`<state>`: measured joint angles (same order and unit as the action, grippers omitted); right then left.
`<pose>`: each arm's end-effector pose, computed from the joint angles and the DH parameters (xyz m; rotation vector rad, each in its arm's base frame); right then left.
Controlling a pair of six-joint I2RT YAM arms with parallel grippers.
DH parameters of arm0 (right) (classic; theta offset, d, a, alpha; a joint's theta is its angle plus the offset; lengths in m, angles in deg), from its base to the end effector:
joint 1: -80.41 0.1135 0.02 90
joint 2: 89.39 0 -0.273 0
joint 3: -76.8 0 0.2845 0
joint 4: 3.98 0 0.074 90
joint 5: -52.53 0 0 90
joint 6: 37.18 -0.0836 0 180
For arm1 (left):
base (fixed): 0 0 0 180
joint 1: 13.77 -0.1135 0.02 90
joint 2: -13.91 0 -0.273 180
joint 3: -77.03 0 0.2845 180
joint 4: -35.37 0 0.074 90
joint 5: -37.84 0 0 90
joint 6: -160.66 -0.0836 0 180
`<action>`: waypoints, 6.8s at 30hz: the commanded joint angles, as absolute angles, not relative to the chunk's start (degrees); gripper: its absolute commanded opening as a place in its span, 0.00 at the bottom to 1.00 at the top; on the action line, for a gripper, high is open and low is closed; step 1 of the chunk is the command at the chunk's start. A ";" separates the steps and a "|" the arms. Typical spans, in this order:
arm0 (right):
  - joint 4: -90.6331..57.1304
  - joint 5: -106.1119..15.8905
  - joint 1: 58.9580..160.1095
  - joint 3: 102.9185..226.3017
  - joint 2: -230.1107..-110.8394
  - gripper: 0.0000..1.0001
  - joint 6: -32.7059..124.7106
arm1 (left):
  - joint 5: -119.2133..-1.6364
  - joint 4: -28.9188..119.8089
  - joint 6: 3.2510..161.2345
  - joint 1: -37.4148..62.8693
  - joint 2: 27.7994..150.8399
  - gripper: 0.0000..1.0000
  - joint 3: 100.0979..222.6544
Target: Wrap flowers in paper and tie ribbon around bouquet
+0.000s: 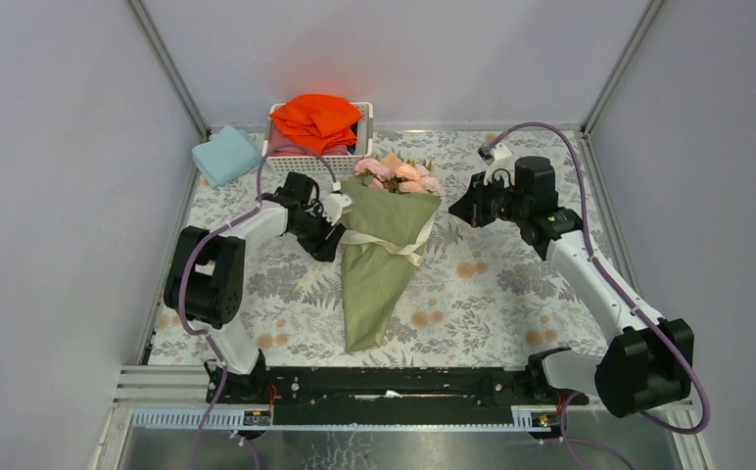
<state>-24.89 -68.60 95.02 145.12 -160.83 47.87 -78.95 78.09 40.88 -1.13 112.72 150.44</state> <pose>0.3279 0.1301 0.2975 -0.5215 1.9356 0.7590 0.3569 -0.1187 0.1233 1.0711 2.4232 -0.5470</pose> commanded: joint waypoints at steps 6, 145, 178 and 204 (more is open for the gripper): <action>-23.21 -70.27 94.73 146.65 -160.59 0.00 48.29 | -71.41 71.20 43.61 -0.07 115.04 0.48 151.84; -30.92 -40.29 112.83 162.92 -187.95 0.00 39.85 | -60.62 67.40 45.22 1.19 116.62 0.00 148.54; -40.86 -18.12 107.18 158.61 -169.32 1.00 68.27 | -71.92 113.49 49.85 7.32 100.03 0.00 202.00; 16.22 -67.98 115.39 156.24 -192.93 0.19 71.65 | -66.64 113.54 53.25 7.09 95.08 0.00 201.78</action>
<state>10.78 -69.76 116.39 154.14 -193.42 73.83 -70.18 113.20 52.36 7.20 97.48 202.44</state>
